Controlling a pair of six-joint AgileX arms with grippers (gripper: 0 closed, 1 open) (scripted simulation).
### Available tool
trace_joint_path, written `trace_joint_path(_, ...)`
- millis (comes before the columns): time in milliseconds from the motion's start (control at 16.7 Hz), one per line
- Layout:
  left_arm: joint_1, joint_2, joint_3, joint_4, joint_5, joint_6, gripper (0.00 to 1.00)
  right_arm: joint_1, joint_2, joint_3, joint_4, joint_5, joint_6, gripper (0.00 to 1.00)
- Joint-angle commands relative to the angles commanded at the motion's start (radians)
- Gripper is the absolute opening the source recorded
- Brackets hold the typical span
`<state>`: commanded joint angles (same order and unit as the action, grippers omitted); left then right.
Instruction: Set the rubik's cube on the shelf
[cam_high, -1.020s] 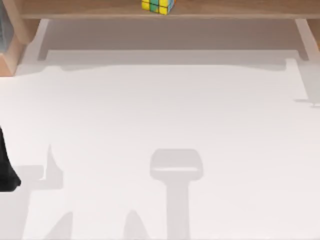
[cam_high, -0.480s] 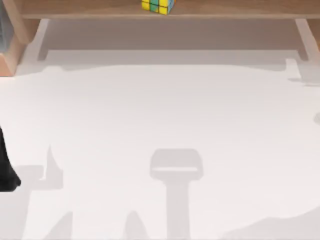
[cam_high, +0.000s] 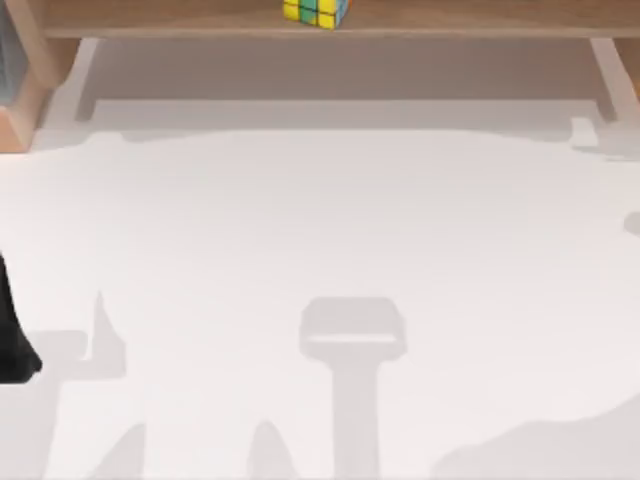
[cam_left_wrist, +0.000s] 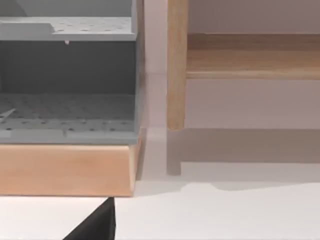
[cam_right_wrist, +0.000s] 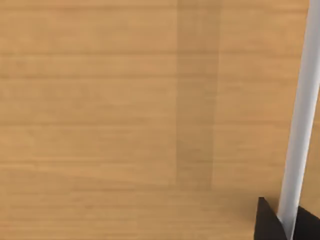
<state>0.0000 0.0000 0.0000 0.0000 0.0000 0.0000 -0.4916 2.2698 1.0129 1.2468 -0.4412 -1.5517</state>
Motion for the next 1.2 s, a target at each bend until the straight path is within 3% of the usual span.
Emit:
trace_joint_path(360, 0.000, 0.000, 0.000, 0.000, 0.000, 0.000, 1.00, 0.051, 0.097, 0.228, -0.122, 0.050, -0.001, 0.00)
trace_joint_path(660, 0.000, 0.000, 0.000, 0.000, 0.000, 0.000, 1.00, 0.056, 0.103, 0.242, -0.134, 0.055, 0.001, 0.00)
trace_joint_path(1200, 0.000, 0.000, 0.000, 0.000, 0.000, 0.000, 1.00, 0.056, 0.103, 0.242, -0.134, 0.055, 0.001, 0.68)
